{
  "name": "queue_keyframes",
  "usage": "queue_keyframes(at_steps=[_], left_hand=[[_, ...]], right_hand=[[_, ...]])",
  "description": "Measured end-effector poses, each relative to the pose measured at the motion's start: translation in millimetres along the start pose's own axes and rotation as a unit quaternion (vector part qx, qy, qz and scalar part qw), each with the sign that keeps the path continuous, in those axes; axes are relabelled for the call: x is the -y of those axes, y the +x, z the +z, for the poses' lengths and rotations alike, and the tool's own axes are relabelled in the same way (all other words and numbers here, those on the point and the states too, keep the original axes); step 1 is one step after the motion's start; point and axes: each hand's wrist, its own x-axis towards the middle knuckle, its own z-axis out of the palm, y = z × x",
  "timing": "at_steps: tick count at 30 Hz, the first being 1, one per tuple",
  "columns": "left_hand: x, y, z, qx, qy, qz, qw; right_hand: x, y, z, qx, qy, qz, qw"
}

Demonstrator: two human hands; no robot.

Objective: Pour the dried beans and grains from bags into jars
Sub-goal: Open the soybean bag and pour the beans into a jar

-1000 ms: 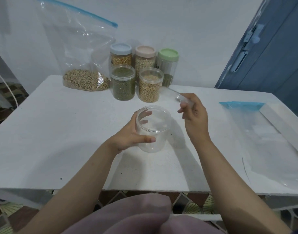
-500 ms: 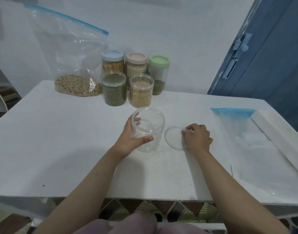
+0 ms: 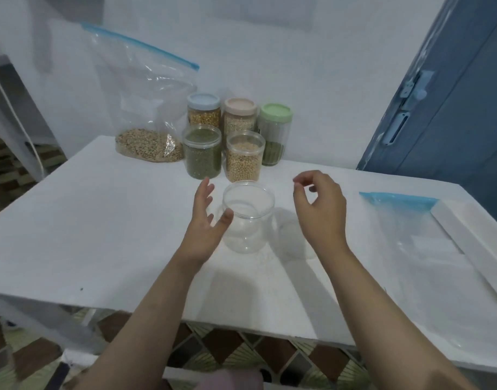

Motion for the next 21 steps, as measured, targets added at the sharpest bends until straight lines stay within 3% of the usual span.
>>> queue_keyframes(at_steps=[4,9,14,21], left_hand=[[-30,5,-14,-0.075,-0.008,0.029,0.997],[-51,35,-59,-0.156,-0.027,0.050,0.986],[-49,93,-127,-0.225,-0.011,0.078,0.971],[-28,190,-230,-0.230,0.087,0.084,0.966]], right_hand=[[49,10,15,0.008,0.074,-0.049,0.996],[94,30,74,0.014,0.187,-0.047,0.981],[130,60,167,0.026,0.252,-0.002,0.968],[159,127,295,-0.007,0.269,0.092,0.959]])
